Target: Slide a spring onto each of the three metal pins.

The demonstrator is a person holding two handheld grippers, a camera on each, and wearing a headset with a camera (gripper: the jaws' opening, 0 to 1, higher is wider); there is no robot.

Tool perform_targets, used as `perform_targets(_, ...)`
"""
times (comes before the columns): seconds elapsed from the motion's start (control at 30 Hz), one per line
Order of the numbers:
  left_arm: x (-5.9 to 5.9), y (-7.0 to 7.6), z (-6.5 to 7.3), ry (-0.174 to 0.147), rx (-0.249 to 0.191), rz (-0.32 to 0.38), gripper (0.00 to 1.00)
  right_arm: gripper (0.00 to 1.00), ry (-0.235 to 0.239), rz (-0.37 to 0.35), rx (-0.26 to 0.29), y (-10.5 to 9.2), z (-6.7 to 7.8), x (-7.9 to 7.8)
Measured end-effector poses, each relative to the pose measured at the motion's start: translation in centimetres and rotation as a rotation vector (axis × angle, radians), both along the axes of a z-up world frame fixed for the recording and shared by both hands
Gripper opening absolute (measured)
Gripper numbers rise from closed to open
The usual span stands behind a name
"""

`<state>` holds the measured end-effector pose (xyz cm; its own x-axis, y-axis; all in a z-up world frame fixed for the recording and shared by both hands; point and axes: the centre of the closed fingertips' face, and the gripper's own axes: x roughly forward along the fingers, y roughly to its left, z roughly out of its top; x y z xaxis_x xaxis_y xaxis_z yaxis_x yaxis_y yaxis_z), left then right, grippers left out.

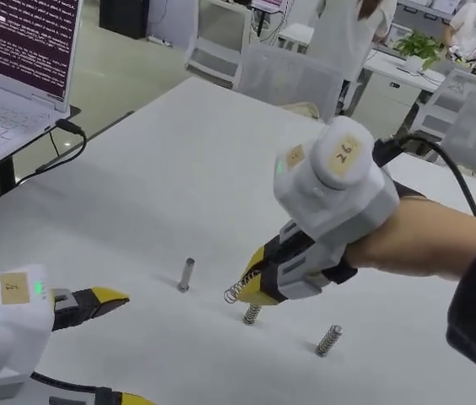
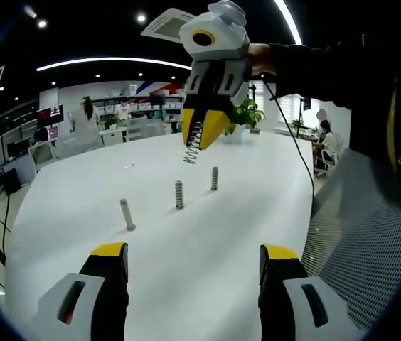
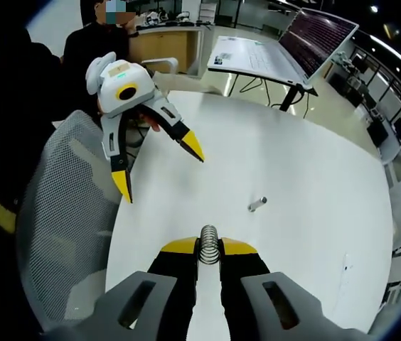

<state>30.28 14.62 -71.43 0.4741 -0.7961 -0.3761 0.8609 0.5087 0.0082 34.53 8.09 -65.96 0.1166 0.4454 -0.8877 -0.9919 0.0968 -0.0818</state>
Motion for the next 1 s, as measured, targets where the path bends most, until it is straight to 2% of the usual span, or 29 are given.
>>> perform_targets(0.67,-0.1,0.2,-0.4,0.0,0.007,0.026,0.72,0.08,0.019,0.035,-0.052,1.3,-0.9,3.9)
perform_targets(1.0,-0.1,0.6,-0.6,0.008,0.012,0.033,0.72,0.08,0.018,0.042,-0.074,2.8,-1.5,6.3)
